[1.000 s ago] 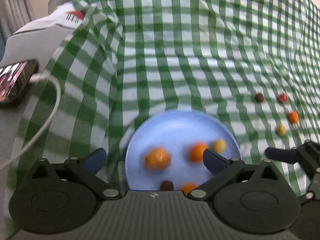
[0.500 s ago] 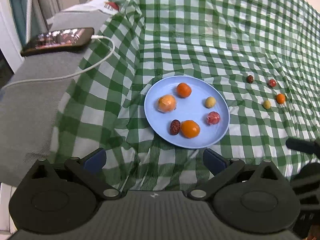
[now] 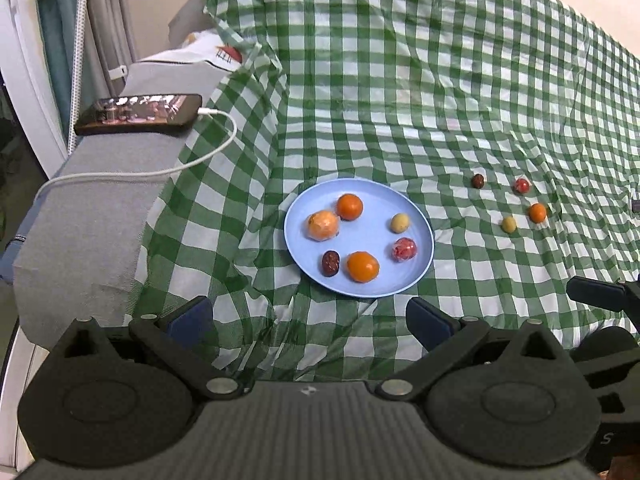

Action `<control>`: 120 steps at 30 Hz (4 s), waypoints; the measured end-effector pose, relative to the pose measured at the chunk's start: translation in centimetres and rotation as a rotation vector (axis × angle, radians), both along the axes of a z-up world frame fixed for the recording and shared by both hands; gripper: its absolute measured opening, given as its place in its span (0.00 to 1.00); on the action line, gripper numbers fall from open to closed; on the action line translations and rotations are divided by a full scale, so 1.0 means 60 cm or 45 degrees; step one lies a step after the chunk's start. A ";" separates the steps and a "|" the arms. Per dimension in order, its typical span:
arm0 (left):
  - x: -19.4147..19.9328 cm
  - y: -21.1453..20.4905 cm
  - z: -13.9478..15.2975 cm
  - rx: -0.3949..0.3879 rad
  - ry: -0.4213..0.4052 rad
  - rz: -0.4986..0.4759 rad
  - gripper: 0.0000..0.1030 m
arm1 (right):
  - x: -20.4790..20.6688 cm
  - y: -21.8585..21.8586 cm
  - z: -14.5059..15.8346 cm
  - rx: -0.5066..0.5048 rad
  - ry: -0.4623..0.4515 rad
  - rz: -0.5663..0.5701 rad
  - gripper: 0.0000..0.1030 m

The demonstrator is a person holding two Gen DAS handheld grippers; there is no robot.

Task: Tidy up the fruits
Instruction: 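Withdraw both open tools from the plate above the cloth, then grasp another dark jujube with the left gripper while the right grasps an orange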

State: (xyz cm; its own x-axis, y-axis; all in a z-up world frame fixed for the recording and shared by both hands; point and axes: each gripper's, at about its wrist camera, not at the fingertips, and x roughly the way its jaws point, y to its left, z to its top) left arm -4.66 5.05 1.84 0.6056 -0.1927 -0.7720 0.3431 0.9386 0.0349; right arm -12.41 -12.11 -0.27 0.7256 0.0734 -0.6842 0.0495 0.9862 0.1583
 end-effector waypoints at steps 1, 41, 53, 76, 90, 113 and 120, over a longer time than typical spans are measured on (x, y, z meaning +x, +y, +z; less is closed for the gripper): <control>-0.002 0.000 0.002 0.000 -0.006 0.001 1.00 | -0.001 0.001 0.001 -0.002 -0.005 0.001 0.99; 0.010 -0.010 -0.009 0.035 0.014 -0.014 1.00 | 0.004 -0.003 -0.014 0.036 0.023 -0.036 0.99; 0.037 -0.035 -0.020 0.068 0.051 -0.027 1.00 | 0.014 -0.034 -0.036 0.077 0.041 -0.116 0.99; 0.234 -0.363 -0.092 0.053 0.087 -0.283 1.00 | 0.118 -0.321 -0.174 -0.043 -0.019 -0.671 0.95; 0.370 -0.611 -0.246 0.080 0.157 -0.487 0.96 | 0.229 -0.434 -0.305 -0.058 0.021 -0.728 0.62; 0.337 -0.485 -0.170 0.120 0.083 -0.411 0.21 | 0.185 -0.456 -0.292 -0.200 -0.050 -0.927 0.34; 0.252 -0.326 -0.078 0.093 0.049 -0.314 0.21 | 0.113 -0.380 -0.181 -0.250 -0.130 -0.763 0.34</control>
